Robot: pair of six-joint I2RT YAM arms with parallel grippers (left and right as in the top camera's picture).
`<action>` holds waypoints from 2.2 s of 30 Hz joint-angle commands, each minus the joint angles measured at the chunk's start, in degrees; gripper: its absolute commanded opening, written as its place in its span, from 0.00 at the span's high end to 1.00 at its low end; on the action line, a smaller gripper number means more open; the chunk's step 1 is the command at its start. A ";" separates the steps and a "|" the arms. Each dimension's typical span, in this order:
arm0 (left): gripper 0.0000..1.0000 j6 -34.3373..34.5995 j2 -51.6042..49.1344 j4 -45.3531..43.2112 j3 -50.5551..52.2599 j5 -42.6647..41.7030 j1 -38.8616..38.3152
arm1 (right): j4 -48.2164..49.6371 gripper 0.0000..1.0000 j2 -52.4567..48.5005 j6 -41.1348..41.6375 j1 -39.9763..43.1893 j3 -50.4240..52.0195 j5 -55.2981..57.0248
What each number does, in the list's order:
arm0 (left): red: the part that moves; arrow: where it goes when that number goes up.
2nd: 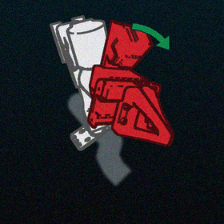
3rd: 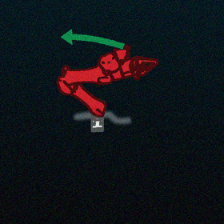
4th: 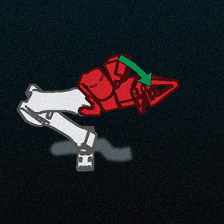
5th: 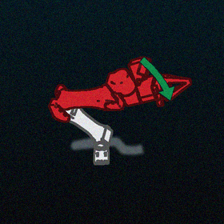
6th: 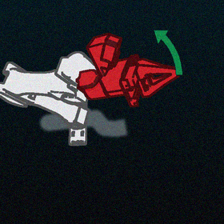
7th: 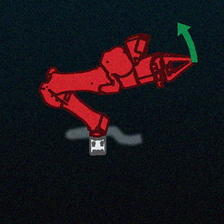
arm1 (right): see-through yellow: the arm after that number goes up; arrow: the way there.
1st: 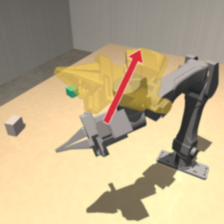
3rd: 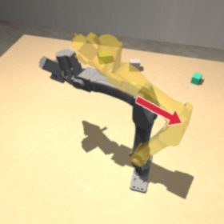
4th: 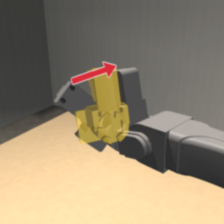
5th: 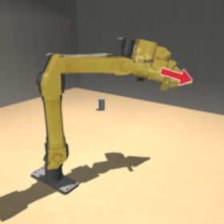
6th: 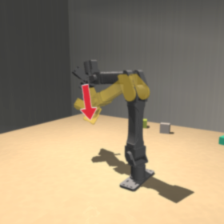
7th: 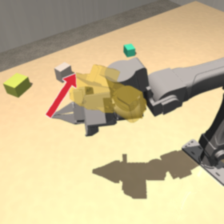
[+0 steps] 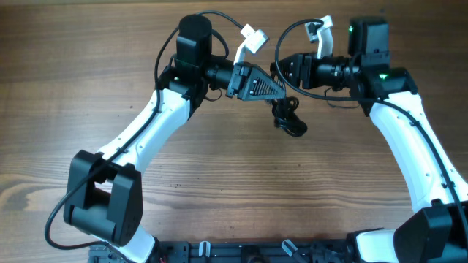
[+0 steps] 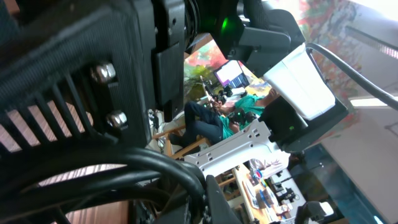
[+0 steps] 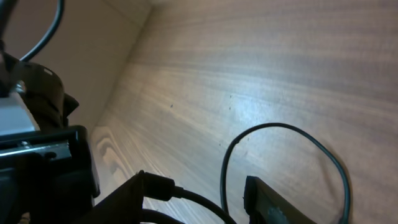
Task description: Untangle cables
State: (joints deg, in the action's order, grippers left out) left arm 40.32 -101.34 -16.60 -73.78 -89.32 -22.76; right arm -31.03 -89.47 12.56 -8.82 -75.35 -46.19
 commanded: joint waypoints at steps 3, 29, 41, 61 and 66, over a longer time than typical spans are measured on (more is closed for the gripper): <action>0.96 2.01 1.57 -0.57 -0.81 1.68 2.60 | -5.62 0.45 -0.81 -2.12 0.02 -0.92 -1.11; 0.96 36.87 1.57 -32.09 -0.81 5.07 1.22 | 17.51 0.68 -6.40 14.64 1.90 -0.92 1.90; 0.96 27.26 0.85 -27.82 1.55 -0.20 4.44 | 23.63 0.95 -0.63 24.68 25.51 -0.92 -7.82; 0.96 -15.06 0.07 47.80 1.68 62.64 8.44 | -21.68 0.95 0.37 15.34 -3.67 -0.90 32.72; 0.96 -18.82 0.07 48.83 1.68 62.60 8.41 | -19.10 0.95 -6.05 17.90 -8.70 -0.90 37.88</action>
State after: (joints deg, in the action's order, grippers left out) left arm 26.81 -101.36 31.79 -72.01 -29.71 -14.50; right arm -51.35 -91.42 27.99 -16.69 -75.81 -14.57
